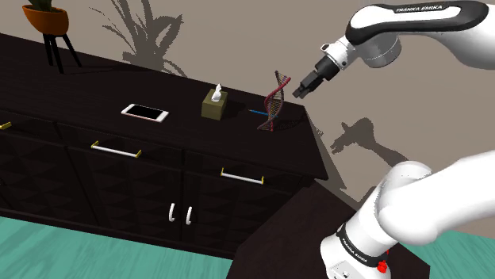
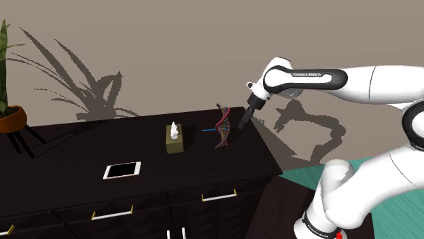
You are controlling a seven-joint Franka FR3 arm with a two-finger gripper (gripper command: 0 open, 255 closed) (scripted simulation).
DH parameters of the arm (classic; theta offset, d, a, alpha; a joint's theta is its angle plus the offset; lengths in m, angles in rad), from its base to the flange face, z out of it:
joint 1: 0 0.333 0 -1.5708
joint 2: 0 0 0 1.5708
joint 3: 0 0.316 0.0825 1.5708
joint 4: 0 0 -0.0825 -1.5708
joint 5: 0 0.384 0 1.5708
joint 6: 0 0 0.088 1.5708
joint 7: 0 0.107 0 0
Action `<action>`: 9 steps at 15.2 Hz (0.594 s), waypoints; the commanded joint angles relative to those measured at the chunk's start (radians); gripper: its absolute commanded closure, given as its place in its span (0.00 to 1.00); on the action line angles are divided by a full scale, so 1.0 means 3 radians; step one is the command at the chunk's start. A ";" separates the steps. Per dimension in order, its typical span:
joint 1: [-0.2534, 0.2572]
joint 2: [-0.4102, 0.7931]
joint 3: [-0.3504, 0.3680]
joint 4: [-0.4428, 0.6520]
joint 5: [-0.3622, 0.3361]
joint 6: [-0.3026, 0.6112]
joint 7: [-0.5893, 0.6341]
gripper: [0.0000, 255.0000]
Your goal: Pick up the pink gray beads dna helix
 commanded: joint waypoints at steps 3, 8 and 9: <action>0.0309 0.0525 -0.0547 0.0253 0.0505 0.0190 -0.0714 0.00; 0.0699 0.1424 -0.1260 0.0756 0.1541 -0.0020 -0.1763 0.00; 0.0722 0.1668 -0.1372 0.0886 0.1808 -0.0151 -0.1985 0.00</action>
